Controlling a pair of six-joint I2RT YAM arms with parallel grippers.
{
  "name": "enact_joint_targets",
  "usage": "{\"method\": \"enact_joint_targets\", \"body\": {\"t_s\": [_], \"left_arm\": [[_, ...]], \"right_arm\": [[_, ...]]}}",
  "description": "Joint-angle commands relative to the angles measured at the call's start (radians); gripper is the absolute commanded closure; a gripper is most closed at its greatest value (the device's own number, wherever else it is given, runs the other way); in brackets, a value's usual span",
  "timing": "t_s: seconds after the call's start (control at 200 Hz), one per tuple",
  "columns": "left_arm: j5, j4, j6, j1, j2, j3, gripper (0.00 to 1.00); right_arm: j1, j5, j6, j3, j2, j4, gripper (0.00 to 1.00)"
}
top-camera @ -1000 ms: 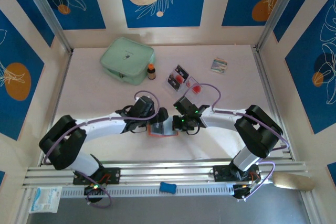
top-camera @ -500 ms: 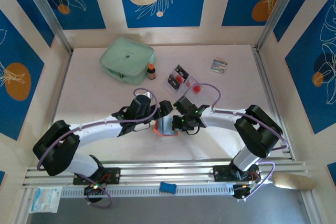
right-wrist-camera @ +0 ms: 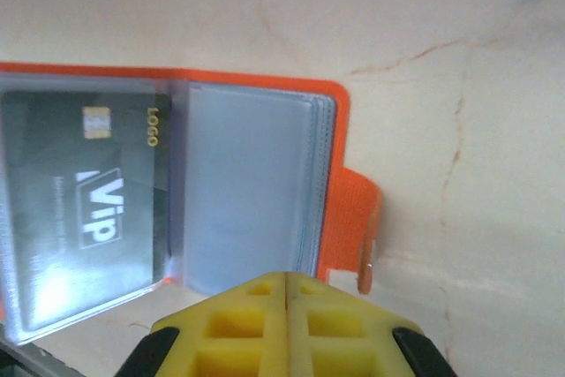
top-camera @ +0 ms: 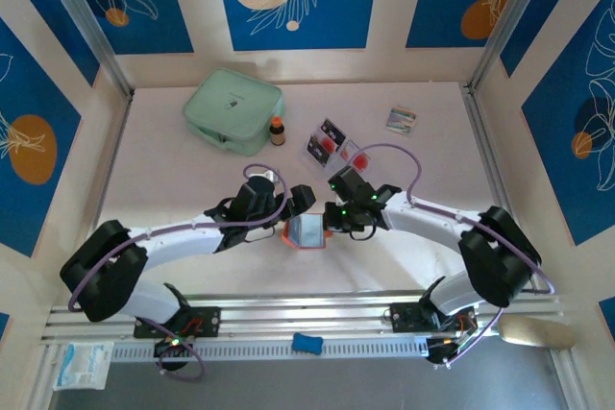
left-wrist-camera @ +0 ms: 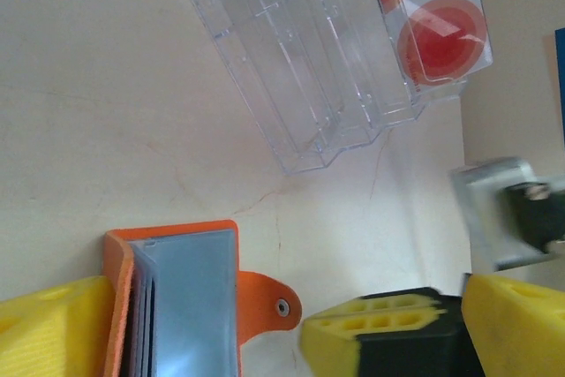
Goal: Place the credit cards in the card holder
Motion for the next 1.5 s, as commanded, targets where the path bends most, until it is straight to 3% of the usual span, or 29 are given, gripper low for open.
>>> {"method": "enact_joint_targets", "body": {"t_s": [0.0, 0.135, 0.32, 0.39, 0.545, 1.05, 1.095, 1.155, 1.215, 1.355, 1.495], "left_arm": [[0.017, 0.026, -0.006, -0.011, -0.015, -0.009, 0.00], [0.017, 0.026, -0.006, -0.009, -0.017, -0.010, 0.00], [0.015, 0.023, -0.008, -0.011, -0.018, -0.010, 0.00], [0.015, 0.018, -0.008, -0.010, -0.020, -0.008, 0.00], [0.014, 0.012, -0.011, -0.011, -0.029, -0.007, 0.00], [-0.007, -0.028, 0.005, -0.061, 0.022, 0.083, 0.00], [-0.012, -0.028, 0.004, -0.067, 0.030, 0.080, 0.00], [-0.022, -0.029, 0.002, -0.073, 0.038, 0.076, 0.00], [-0.032, -0.035, 0.000, -0.079, 0.044, 0.073, 0.00], [-0.053, -0.067, 0.003, -0.093, 0.060, 0.076, 0.00], [-0.076, -0.122, 0.020, -0.112, 0.084, 0.095, 0.00]], "right_arm": [[-0.021, 0.018, -0.012, 0.004, -0.029, -0.059, 0.81], [-0.040, -0.001, -0.011, -0.019, -0.014, -0.042, 0.60], [-0.043, -0.022, -0.010, -0.023, 0.049, 0.001, 0.59], [-0.047, -0.029, -0.010, -0.022, 0.075, 0.019, 0.65], [-0.057, -0.072, -0.007, -0.015, 0.107, 0.072, 1.00], [-0.085, -0.195, 0.044, -0.026, 0.130, 0.190, 1.00], [-0.098, -0.187, 0.044, -0.026, 0.113, 0.171, 0.91], [-0.122, -0.178, 0.045, -0.038, 0.077, 0.152, 0.72], [-0.150, -0.167, 0.039, -0.047, 0.039, 0.119, 0.62], [-0.218, -0.155, 0.019, -0.068, -0.046, 0.027, 0.52], [-0.282, -0.173, -0.003, -0.089, -0.119, -0.027, 0.49]]}}
